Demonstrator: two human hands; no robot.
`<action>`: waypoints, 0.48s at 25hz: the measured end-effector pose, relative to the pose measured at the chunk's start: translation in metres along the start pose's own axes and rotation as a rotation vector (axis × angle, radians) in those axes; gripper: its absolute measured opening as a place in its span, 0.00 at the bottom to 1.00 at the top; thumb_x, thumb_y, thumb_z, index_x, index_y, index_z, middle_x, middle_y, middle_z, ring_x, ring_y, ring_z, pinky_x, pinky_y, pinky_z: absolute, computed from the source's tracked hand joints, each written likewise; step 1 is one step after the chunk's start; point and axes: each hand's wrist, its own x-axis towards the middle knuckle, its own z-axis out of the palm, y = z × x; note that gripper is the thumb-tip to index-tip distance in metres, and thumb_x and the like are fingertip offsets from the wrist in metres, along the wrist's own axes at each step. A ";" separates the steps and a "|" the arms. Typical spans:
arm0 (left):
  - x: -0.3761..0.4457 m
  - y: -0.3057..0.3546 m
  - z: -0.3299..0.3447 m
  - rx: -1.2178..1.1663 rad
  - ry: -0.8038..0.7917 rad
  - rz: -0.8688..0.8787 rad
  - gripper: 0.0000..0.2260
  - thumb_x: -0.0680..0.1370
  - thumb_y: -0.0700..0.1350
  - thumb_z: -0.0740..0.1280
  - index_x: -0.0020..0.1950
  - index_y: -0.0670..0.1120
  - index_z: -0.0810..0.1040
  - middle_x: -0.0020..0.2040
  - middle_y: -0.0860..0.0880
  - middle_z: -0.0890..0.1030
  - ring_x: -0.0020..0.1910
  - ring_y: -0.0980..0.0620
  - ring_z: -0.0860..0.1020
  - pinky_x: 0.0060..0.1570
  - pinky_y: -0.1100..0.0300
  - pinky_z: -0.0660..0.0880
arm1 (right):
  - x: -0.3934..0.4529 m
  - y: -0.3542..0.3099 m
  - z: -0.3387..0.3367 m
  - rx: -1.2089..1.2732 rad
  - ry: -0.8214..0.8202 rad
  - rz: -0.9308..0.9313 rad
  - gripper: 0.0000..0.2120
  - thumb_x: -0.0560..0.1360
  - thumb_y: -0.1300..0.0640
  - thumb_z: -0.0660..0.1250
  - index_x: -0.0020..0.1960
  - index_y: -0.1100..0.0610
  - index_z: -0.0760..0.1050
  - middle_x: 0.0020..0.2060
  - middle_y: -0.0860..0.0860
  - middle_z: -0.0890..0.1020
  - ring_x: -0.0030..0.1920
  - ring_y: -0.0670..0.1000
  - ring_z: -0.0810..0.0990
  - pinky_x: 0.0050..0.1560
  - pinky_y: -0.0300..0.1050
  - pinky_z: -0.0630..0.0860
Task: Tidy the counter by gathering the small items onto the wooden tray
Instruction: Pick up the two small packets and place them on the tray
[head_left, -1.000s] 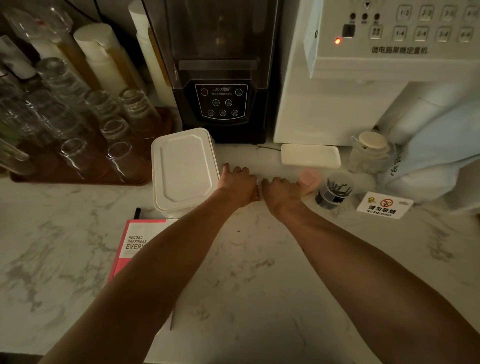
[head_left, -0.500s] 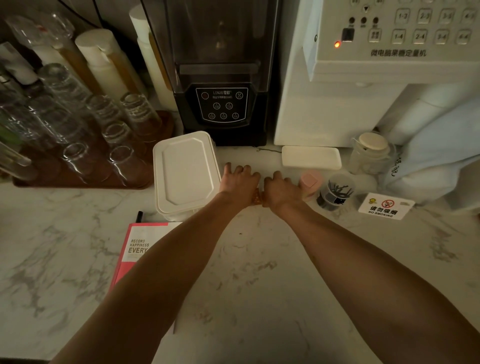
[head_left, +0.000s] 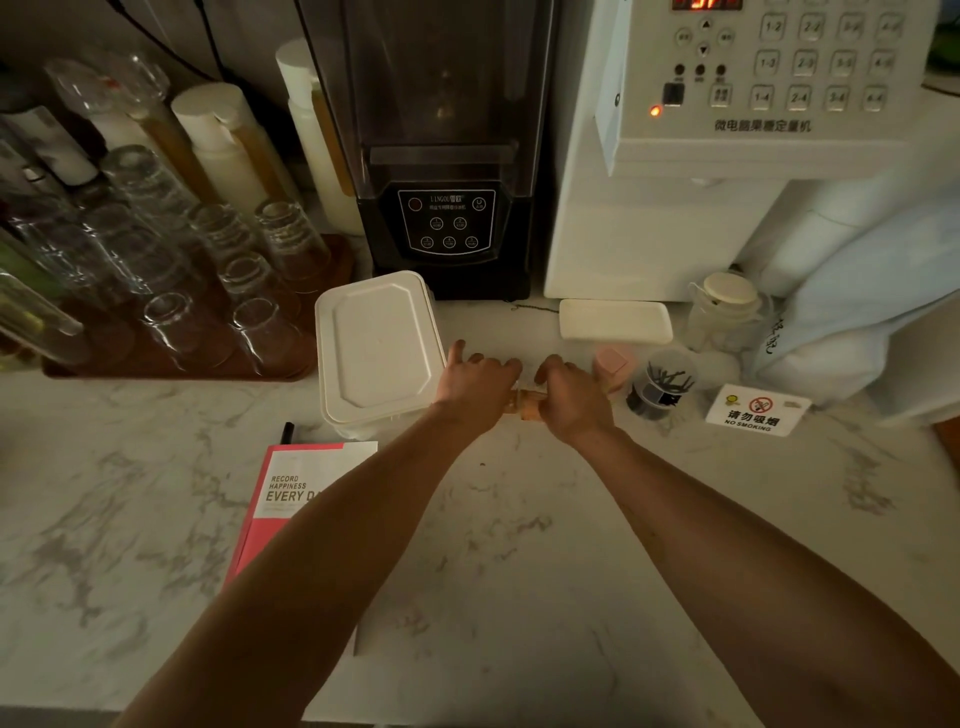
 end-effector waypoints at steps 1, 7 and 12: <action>-0.004 0.000 -0.001 -0.026 0.008 0.004 0.16 0.77 0.42 0.66 0.64 0.51 0.70 0.53 0.50 0.81 0.58 0.46 0.77 0.73 0.44 0.51 | -0.003 0.004 0.000 0.053 0.013 0.011 0.14 0.75 0.65 0.65 0.60 0.60 0.72 0.54 0.59 0.79 0.53 0.60 0.78 0.46 0.53 0.76; -0.033 -0.004 -0.009 -0.402 0.116 0.001 0.07 0.77 0.47 0.68 0.55 0.53 0.77 0.51 0.51 0.81 0.52 0.49 0.79 0.63 0.51 0.68 | -0.037 0.031 0.001 0.531 0.033 0.092 0.15 0.69 0.64 0.72 0.54 0.56 0.75 0.49 0.56 0.83 0.49 0.57 0.81 0.46 0.52 0.78; -0.074 -0.003 0.000 -0.972 0.127 -0.095 0.07 0.74 0.43 0.73 0.50 0.53 0.82 0.42 0.58 0.79 0.37 0.60 0.77 0.34 0.72 0.72 | -0.085 0.053 -0.005 0.799 0.005 0.140 0.14 0.65 0.65 0.78 0.46 0.53 0.79 0.41 0.51 0.85 0.41 0.51 0.82 0.42 0.46 0.78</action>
